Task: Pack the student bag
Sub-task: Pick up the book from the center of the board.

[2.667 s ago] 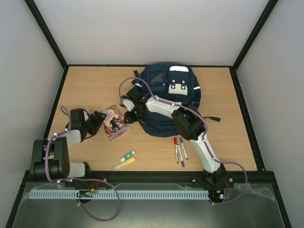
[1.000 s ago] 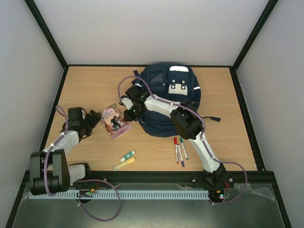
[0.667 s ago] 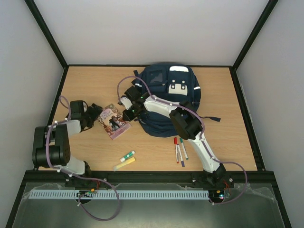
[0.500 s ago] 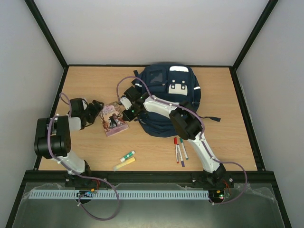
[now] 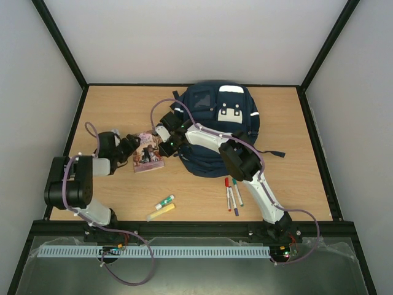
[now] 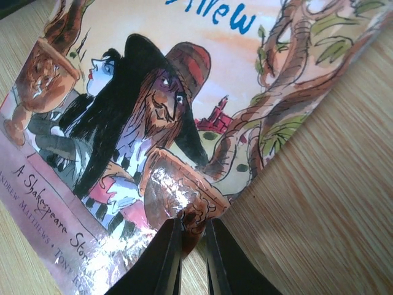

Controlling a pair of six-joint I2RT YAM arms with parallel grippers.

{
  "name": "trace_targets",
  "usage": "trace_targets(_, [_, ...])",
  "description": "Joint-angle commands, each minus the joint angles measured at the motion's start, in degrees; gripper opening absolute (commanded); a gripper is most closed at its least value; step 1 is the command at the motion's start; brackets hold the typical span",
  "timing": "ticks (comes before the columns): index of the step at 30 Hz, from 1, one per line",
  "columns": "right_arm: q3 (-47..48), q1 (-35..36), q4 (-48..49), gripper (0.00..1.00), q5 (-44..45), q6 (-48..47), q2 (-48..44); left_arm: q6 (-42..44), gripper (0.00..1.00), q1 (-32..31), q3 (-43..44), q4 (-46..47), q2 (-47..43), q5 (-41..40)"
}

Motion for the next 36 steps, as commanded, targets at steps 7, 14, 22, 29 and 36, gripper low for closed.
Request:
trace_targets(7, [-4.86,1.73,-7.67,0.13,5.54,-0.58,10.36,-4.18,0.78,-5.53,-10.98,-8.77,-10.19,15.65])
trace_targets(14, [-4.85,1.66,-7.70,0.14,3.71,-0.60,10.38,-6.56,0.77,-6.04,-11.13,2.35,-11.28,23.24])
trace_targets(22, [-4.94,1.73,-7.82,0.14,2.51,-0.69,9.37,-7.76,0.74,-6.59,-8.47,-1.93,-21.06,22.72])
trace_targets(29, [-4.94,1.73,-8.02,0.16,-2.57,-1.34,9.39,-7.72,0.74,-7.74,-9.42,-6.34,-25.54,20.46])
trace_targets(36, [-5.54,1.73,-8.43,0.18,-5.75,-2.41,9.07,-7.85,0.74,-8.63,-12.96,-7.77,-27.30,18.13])
